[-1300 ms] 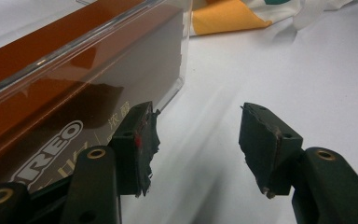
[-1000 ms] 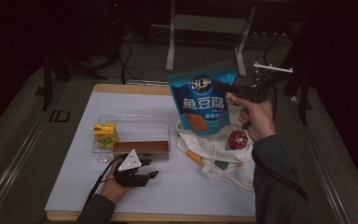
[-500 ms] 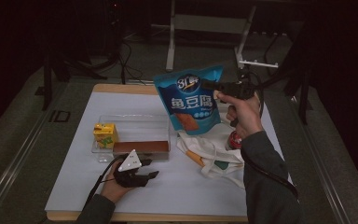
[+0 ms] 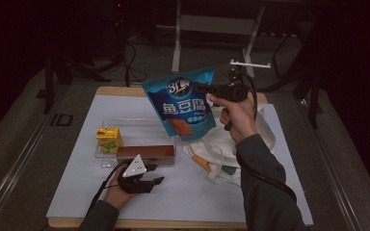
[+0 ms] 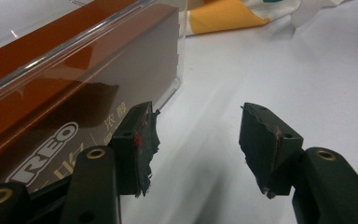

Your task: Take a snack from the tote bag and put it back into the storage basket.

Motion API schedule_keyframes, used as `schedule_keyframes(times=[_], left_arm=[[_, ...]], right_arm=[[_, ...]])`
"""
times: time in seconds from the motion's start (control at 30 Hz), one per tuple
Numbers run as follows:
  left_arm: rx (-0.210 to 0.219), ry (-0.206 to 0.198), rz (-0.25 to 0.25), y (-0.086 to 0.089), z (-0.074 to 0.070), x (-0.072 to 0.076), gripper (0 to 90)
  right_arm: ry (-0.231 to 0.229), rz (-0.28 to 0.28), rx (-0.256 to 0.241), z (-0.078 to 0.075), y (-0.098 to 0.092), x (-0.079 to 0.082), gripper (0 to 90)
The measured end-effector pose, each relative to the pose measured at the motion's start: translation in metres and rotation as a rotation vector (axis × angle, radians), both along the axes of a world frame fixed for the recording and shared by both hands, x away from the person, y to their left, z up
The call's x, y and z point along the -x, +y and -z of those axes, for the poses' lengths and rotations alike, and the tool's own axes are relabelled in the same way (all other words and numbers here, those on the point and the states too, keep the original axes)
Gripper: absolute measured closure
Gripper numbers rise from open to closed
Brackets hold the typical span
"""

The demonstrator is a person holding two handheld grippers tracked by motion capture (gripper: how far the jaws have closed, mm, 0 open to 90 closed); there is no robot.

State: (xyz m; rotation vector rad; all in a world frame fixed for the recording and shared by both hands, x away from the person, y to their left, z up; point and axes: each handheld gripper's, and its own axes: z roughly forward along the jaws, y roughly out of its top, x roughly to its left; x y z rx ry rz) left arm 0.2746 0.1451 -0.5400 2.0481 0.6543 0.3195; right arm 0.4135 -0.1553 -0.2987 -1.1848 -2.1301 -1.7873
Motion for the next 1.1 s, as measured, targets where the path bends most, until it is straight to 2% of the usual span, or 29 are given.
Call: schedule_keyframes(times=[0.27,0.43,0.8,0.9,1.1], left_arm=[[-0.003,-0.004,0.004,0.000,0.000,0.000,45.4],[0.000,0.001,0.002,0.000,0.000,0.000,46.3],[-0.002,-0.003,0.003,0.000,0.000,0.000,46.1],[-0.004,-0.005,0.000,0.000,0.000,0.000,46.2],[-0.007,-0.010,0.002,0.000,0.000,0.001,46.2]], right_arm=[[0.004,-0.022,-0.022,0.003,0.015,-0.001,89.3],[0.002,-0.046,-0.019,0.005,0.028,-0.002,89.3],[0.011,-0.070,-0.061,0.009,0.052,-0.003,89.3],[0.005,-0.079,-0.054,0.010,0.059,-0.003,89.3],[0.020,-0.093,-0.047,0.015,0.073,-0.005,89.3]])
